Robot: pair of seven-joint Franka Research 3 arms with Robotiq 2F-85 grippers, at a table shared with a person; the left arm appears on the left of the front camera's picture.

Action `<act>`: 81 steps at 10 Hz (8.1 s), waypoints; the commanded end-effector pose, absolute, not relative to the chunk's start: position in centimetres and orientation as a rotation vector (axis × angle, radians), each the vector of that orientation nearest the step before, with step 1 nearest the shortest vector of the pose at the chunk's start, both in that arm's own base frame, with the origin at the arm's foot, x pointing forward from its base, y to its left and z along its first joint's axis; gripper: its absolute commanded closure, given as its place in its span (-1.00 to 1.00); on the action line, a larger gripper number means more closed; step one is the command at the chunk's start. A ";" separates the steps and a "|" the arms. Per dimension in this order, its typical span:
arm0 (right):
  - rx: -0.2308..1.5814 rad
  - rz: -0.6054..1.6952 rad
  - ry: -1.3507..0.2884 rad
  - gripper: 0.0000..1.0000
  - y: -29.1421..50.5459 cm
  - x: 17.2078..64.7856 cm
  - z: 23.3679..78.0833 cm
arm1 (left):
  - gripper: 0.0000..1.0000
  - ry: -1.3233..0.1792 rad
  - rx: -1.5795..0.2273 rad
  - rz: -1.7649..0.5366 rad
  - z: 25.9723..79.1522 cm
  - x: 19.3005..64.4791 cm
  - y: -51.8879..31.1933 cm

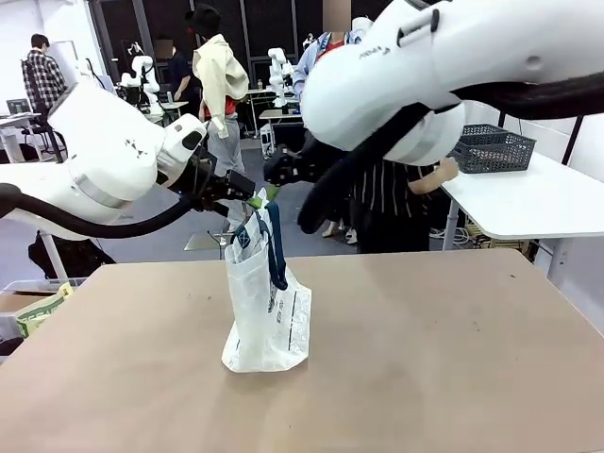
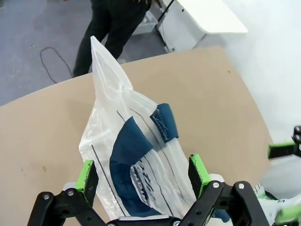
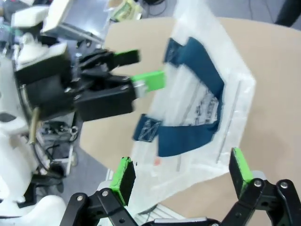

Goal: Transfer purchased items from the store into the shopping bag.
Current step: Open the Reusable shopping bag in the center of the table, then move the Reusable shopping bag to the right side of the table.

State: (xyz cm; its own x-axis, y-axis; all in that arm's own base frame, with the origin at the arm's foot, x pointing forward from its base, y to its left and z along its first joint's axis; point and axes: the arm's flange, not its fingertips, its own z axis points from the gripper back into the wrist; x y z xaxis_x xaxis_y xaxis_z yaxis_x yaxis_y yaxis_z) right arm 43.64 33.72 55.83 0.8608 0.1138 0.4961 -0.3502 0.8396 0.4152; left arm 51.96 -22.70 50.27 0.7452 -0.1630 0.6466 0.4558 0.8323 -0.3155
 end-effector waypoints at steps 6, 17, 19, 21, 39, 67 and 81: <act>0.467 0.323 -0.295 -1.00 36.6 45.7 51.6 | -1.00 -0.586 -0.516 -0.349 49.4 55.2 -22.6; 0.408 0.292 -0.257 -0.35 38.3 47.9 49.1 | -0.37 -0.516 -0.455 -0.346 47.2 55.7 -23.3; 0.402 0.290 -0.261 0.42 38.2 48.0 49.1 | 0.41 -0.510 -0.452 -0.346 47.1 55.7 -23.4; 0.401 0.290 -0.262 1.00 38.2 47.9 49.2 | 1.00 -0.502 -0.446 -0.342 47.1 55.6 -23.4; 0.188 0.136 -0.294 1.00 35.2 47.7 48.5 | 1.00 -0.561 -0.261 -0.162 47.8 51.0 -11.8; 0.198 0.178 -0.277 1.00 36.7 47.3 47.4 | 1.00 -0.526 -0.261 -0.234 46.8 51.8 -14.7; 0.198 0.178 -0.277 1.00 36.7 47.3 47.4 | 1.00 -0.526 -0.261 -0.234 46.8 51.8 -14.7</act>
State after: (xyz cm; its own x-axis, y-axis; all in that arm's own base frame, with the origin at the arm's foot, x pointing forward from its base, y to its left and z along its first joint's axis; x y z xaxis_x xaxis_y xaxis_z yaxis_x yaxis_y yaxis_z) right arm 47.38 36.71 47.37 0.9452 0.1471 0.2915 -0.2004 0.9662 0.1622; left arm 52.17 -14.89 46.73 0.8402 -0.1533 0.5201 0.2867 0.9398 -0.1861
